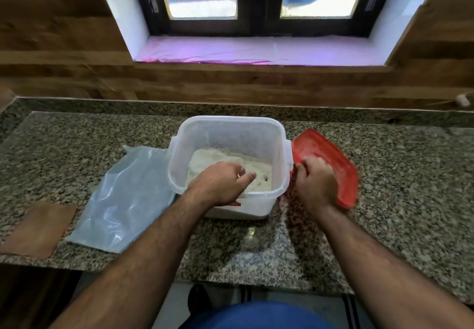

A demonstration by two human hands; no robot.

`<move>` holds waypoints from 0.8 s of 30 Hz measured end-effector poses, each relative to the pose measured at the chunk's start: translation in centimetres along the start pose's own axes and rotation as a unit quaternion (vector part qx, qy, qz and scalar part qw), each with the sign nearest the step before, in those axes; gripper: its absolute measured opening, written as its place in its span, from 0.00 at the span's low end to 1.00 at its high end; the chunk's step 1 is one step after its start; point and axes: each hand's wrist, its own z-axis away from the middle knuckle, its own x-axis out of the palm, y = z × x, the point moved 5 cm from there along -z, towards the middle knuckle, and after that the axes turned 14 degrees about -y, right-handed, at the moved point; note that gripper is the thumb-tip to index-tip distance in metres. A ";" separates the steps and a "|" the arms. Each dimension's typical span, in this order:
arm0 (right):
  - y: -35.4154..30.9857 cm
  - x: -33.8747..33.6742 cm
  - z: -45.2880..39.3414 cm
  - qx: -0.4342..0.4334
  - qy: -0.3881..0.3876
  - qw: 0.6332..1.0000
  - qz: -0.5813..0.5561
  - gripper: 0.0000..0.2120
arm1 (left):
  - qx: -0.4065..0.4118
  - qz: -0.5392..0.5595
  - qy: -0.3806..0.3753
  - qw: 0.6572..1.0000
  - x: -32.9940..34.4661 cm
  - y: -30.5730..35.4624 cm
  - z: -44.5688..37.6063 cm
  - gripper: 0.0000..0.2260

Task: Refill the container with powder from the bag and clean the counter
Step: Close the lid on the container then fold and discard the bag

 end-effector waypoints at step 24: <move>-13.0 -5.8 -5.6 0.147 -0.099 0.818 -0.546 0.17 | 0.057 0.568 0.322 0.755 -11.3 -10.4 3.8 0.24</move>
